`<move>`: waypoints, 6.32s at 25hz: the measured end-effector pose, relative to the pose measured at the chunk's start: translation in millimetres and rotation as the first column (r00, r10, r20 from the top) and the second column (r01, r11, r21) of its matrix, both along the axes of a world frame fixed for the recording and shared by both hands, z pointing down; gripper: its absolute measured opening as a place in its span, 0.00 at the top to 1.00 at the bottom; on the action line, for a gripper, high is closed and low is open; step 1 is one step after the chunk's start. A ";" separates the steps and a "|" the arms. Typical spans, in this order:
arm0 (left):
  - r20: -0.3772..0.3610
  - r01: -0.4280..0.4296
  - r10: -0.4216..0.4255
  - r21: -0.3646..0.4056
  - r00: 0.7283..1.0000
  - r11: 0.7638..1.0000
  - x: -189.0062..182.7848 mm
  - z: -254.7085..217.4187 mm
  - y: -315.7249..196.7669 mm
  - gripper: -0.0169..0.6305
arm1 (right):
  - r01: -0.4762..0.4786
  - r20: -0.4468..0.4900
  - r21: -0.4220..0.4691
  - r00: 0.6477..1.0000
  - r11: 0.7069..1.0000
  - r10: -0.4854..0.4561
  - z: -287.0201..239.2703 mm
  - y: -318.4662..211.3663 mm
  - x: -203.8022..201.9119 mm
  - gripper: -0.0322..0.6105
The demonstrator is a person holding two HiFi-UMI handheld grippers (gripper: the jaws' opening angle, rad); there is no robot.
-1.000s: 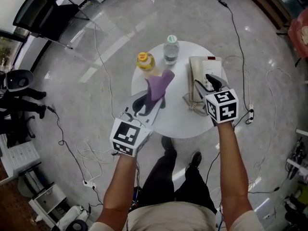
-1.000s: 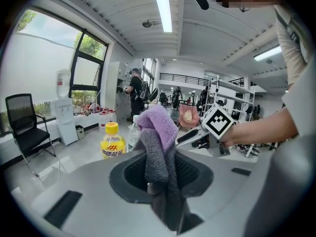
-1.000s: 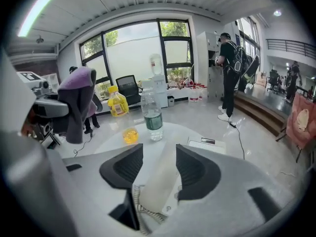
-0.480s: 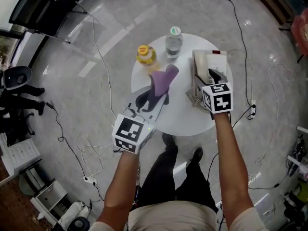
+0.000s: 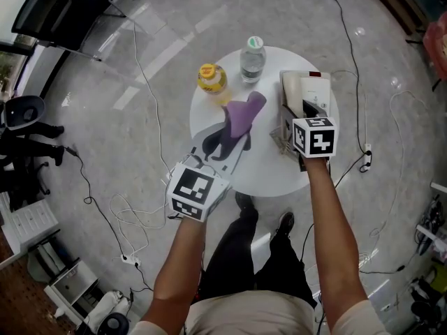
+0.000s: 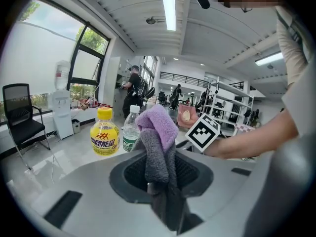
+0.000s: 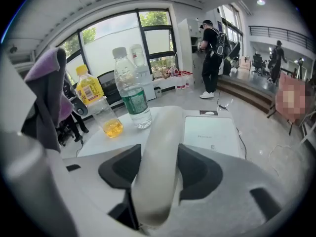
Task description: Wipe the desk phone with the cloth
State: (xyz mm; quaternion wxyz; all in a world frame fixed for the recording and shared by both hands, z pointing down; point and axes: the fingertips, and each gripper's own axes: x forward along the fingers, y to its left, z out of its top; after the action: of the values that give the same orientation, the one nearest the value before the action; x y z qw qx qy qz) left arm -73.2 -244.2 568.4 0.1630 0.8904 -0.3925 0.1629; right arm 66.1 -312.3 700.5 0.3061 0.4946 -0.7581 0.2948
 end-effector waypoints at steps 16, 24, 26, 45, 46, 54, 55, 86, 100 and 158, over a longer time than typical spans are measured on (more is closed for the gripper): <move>-0.137 -0.063 0.056 -0.048 0.989 0.997 36.5 -25.3 -0.4 0.83 | -0.035 0.530 -0.033 0.847 0.999 0.048 -42.7 34.0 -9.3 0.63; -0.199 -0.246 0.221 -0.110 0.955 0.963 85.8 -43.4 17.0 0.83 | 0.252 0.202 0.166 0.938 0.954 -0.283 -75.6 71.7 -24.7 0.63; -0.181 -0.257 0.230 -0.139 0.956 0.956 91.6 -38.1 19.6 0.83 | 0.328 0.123 0.214 0.925 0.920 -0.359 -87.2 81.2 -30.7 0.63; -0.172 -0.241 0.213 -0.167 0.962 0.956 95.9 -36.1 28.1 0.83 | 0.455 -0.068 0.259 0.888 0.852 -0.454 -122.8 124.9 -28.4 0.63; -0.185 -0.258 0.226 -0.172 0.957 0.951 99.5 -35.9 32.1 0.83 | 0.458 -0.070 0.262 0.887 0.849 -0.457 -123.7 124.1 -29.2 0.63; -0.393 -0.166 0.131 -0.056 0.910 0.984 83.0 -71.7 24.7 0.83 | 0.202 0.429 0.229 0.857 0.952 -0.285 -147.8 114.7 -30.1 0.63; -0.428 -0.134 0.104 -0.041 0.898 0.990 76.8 -77.8 21.0 0.83 | 0.135 0.570 0.184 0.792 0.974 -0.218 -153.9 112.9 -29.8 0.63; -0.505 -0.246 0.185 -0.055 0.843 0.968 72.0 -71.0 66.3 0.83 | -0.065 0.992 -0.092 0.078 0.994 0.097 -190.7 96.3 -25.2 0.63; -0.342 -0.104 0.089 -0.026 0.935 0.994 16.0 -91.1 61.2 0.83 | -0.140 0.880 0.028 0.474 0.990 0.042 -179.4 61.8 -5.2 0.63; -0.141 0.043 -0.031 0.086 0.990 0.995 -59.9 -141.9 37.4 0.83 | -0.067 0.198 0.127 0.979 0.990 0.041 -75.1 -16.5 19.1 0.55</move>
State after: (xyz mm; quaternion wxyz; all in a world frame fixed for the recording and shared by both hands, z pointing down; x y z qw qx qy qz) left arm -133.2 -206.9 426.6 0.1534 0.8986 -0.4034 0.0797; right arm 85.2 -328.8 625.4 0.1887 0.5032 -0.7887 0.2986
